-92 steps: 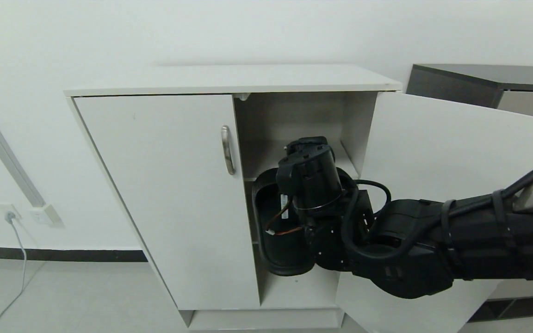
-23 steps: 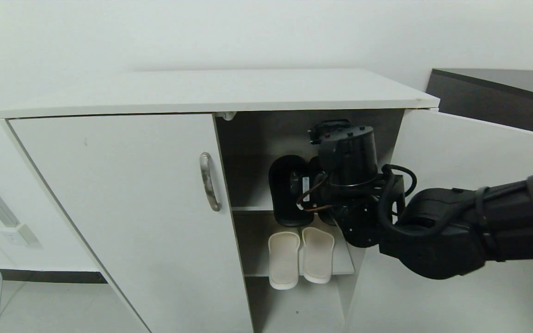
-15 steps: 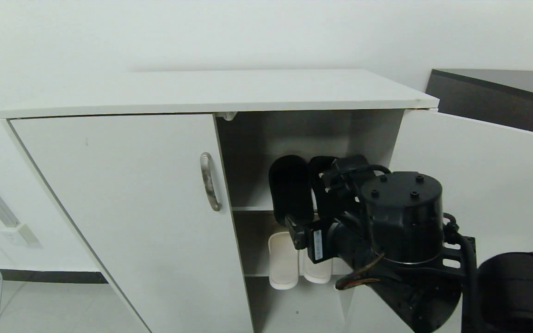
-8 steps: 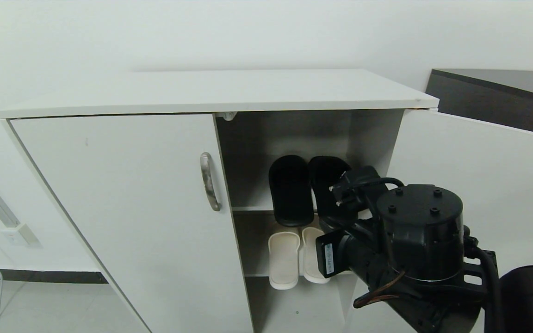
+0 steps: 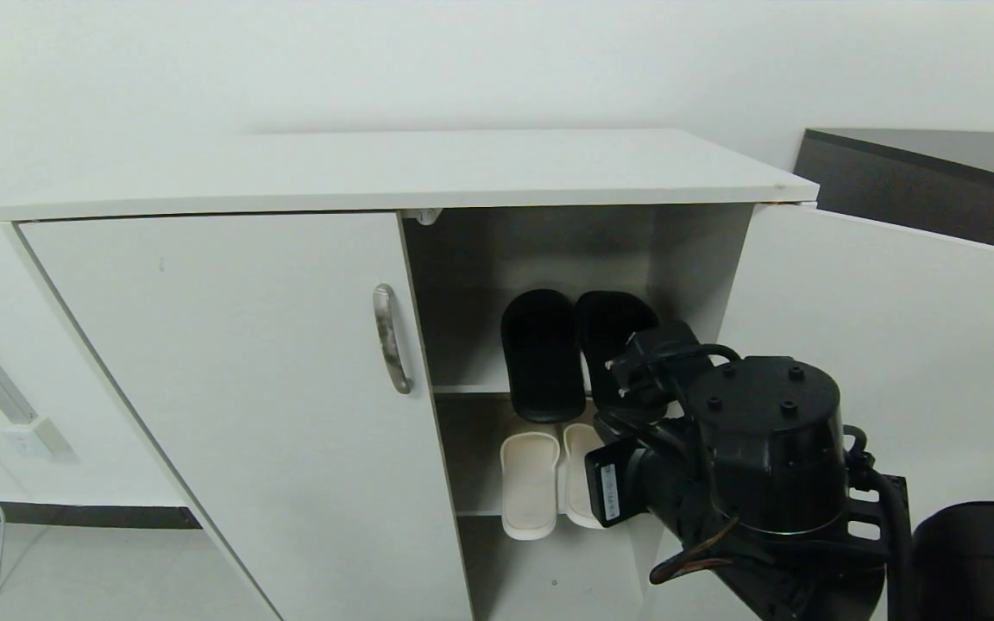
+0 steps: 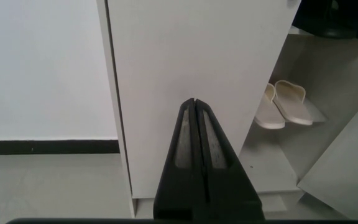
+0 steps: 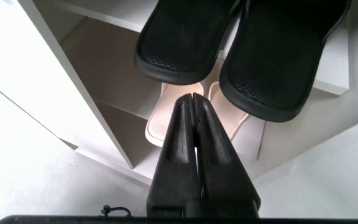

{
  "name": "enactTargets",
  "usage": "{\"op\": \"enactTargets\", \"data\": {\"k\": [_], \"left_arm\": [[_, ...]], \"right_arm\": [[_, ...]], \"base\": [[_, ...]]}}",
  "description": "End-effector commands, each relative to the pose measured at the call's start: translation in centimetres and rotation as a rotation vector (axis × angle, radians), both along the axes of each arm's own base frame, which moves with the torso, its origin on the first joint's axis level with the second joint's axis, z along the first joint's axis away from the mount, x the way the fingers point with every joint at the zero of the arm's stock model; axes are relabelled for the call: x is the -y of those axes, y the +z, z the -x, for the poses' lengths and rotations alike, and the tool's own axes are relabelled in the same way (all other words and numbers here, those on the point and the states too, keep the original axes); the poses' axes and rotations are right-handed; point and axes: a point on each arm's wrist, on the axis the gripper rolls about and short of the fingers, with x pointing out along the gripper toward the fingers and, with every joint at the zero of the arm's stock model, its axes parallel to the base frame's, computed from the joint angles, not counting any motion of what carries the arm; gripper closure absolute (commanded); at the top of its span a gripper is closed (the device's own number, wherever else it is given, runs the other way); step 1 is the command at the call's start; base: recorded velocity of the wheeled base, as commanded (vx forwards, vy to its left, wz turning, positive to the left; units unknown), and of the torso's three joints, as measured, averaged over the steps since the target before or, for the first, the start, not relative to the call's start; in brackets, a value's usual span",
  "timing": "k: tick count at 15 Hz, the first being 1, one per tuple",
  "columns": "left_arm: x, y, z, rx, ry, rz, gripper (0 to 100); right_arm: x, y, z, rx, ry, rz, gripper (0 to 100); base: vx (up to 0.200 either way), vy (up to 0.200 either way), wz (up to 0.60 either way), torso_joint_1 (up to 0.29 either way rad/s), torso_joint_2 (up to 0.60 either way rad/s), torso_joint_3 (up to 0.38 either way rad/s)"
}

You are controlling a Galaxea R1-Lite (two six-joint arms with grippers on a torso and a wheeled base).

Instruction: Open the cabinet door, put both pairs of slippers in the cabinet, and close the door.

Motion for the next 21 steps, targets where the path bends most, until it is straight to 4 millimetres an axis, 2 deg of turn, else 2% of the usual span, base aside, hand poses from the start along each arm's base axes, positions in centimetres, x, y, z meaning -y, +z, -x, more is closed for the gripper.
{"op": "enactTargets", "data": {"k": [1,3,21], "left_arm": [[0.0,0.0,0.0,-0.002,0.0,0.001,100],[0.0,0.0,0.0,-0.002,0.001,0.001,100],[0.0,0.0,0.0,0.0,0.0,0.001,100]], "right_arm": [[-0.3,-0.5,-0.2,-0.009,0.0,0.014,100],[-0.2,-0.5,-0.2,-0.008,-0.002,0.014,100],[-0.1,-1.7,-0.4,-0.031,-0.01,0.049,100]], "base": [[0.0,0.0,0.0,0.0,0.0,0.0],[0.0,0.0,0.0,0.0,0.0,0.0],[-0.2,0.0,0.0,0.003,0.0,0.003]]}}
